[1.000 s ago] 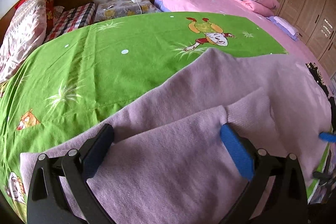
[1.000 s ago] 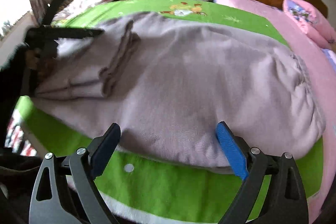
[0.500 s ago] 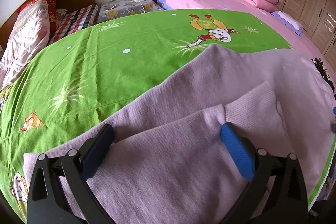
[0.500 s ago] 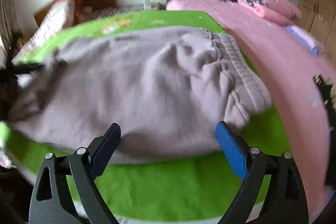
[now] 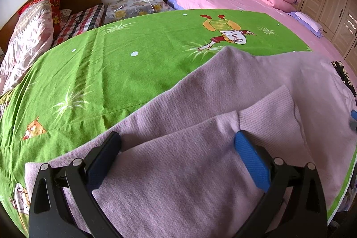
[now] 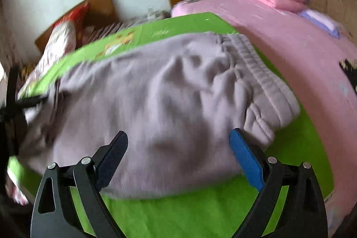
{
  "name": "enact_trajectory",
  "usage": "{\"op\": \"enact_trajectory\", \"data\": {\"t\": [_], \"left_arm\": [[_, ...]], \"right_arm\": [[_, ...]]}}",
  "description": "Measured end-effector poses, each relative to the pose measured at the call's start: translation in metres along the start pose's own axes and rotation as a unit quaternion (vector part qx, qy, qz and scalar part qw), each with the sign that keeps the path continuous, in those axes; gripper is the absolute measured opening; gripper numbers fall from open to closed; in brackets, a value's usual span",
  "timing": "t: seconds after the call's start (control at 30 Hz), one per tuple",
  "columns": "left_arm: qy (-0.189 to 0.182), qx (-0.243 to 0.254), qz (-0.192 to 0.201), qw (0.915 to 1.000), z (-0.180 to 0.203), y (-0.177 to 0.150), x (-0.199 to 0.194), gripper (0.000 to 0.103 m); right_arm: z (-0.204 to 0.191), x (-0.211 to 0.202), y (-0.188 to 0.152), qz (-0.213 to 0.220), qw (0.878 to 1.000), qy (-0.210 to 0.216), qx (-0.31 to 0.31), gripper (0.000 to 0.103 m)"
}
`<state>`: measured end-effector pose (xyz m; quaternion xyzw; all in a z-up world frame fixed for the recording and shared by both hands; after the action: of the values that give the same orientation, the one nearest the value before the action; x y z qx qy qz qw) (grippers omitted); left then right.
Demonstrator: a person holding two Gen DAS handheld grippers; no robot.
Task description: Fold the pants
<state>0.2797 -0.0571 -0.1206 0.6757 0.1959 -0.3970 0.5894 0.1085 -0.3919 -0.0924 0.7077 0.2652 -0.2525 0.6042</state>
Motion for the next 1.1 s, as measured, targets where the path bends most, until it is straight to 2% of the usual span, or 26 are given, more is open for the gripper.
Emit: {"op": "enact_trajectory", "data": {"t": [0.07, 0.1, 0.17, 0.23, 0.3, 0.33, 0.4, 0.47, 0.57, 0.63, 0.67, 0.73, 0.77, 0.8, 0.87, 0.93, 1.0, 1.07, 1.1], "left_arm": [[0.004, -0.002, 0.001, 1.0000, 0.000, 0.000, -0.001, 0.102], [0.010, -0.004, 0.002, 0.9999, 0.001, 0.002, -0.004, 0.102], [0.022, -0.013, 0.013, 0.9996, 0.007, 0.007, -0.013, 0.101], [0.019, -0.018, 0.039, 0.9989, 0.017, 0.016, -0.028, 0.101], [-0.042, -0.017, 0.063, 0.9970, 0.038, 0.026, -0.040, 0.101], [-0.057, -0.016, 0.070, 0.9958, 0.045, 0.029, -0.044, 0.101], [-0.060, 0.015, 0.093, 0.9937, 0.068, 0.035, -0.052, 0.101], [-0.054, 0.059, 0.092, 0.9926, 0.087, 0.033, -0.047, 0.101], [-0.053, 0.077, 0.058, 0.9940, 0.098, 0.018, -0.024, 0.101], [-0.046, 0.080, 0.007, 0.9957, 0.097, -0.002, 0.004, 0.101], [-0.042, 0.085, 0.004, 0.9955, 0.095, 0.001, 0.004, 0.101], [-0.043, 0.084, 0.000, 0.9956, 0.094, 0.003, 0.005, 0.101], [-0.039, 0.087, -0.001, 0.9954, 0.095, 0.002, 0.005, 0.101], [-0.036, 0.090, 0.000, 0.9953, 0.095, 0.002, 0.004, 0.101], [-0.032, 0.092, 0.001, 0.9952, 0.095, 0.000, 0.002, 0.101], [-0.035, 0.089, 0.001, 0.9954, 0.094, 0.000, 0.002, 0.101], [-0.038, 0.083, 0.003, 0.9958, 0.095, 0.001, 0.002, 0.101], [-0.039, 0.081, 0.003, 0.9960, 0.097, 0.000, 0.004, 0.101], [-0.038, 0.081, 0.004, 0.9959, 0.096, 0.000, 0.004, 0.101]], "right_arm": [[0.002, -0.013, -0.005, -0.005, 1.000, 0.020, -0.001, 0.089], [0.011, -0.026, -0.005, 0.005, 0.999, 0.041, 0.020, 0.089], [0.038, -0.047, -0.005, 0.032, 0.994, 0.053, 0.085, 0.090], [0.077, -0.057, -0.010, 0.046, 0.982, 0.051, 0.176, 0.090], [0.100, -0.050, -0.018, 0.038, 0.964, 0.066, 0.253, 0.090], [0.103, -0.046, -0.019, 0.035, 0.960, 0.077, 0.266, 0.089], [0.101, -0.034, -0.016, 0.029, 0.958, 0.086, 0.271, 0.088], [0.095, -0.023, -0.009, 0.025, 0.959, 0.091, 0.266, 0.087], [0.090, -0.006, -0.001, 0.001, 0.960, 0.089, 0.267, 0.088], [0.089, -0.002, 0.005, -0.012, 0.962, 0.077, 0.261, 0.088], [0.086, 0.000, 0.005, -0.022, 0.962, 0.076, 0.262, 0.088], [0.074, 0.001, 0.001, -0.049, 0.961, 0.099, 0.253, 0.088], [0.067, 0.001, 0.000, -0.058, 0.962, 0.112, 0.241, 0.089], [0.060, 0.002, 0.000, -0.062, 0.967, 0.107, 0.223, 0.090], [0.060, 0.005, 0.003, -0.057, 0.967, 0.108, 0.225, 0.091], [0.068, 0.012, 0.009, -0.040, 0.954, 0.126, 0.268, 0.091], [0.072, 0.018, 0.014, -0.021, 0.948, 0.139, 0.287, 0.091], [0.069, 0.019, 0.015, -0.016, 0.950, 0.125, 0.285, 0.089], [0.065, 0.018, 0.013, -0.020, 0.956, 0.112, 0.270, 0.083]]}}
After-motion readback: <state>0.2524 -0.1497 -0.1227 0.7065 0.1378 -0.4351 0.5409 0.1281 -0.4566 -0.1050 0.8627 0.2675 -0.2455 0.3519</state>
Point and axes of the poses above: each gripper's, at about its wrist camera, not at the fingertips, and x roughly the way its jaws point, z to its right, y to its top, the point moved 5 cm from there along x, roughly the way its jaws point, and after that the axes turned 5 degrees about z, right-handed, at the moved point
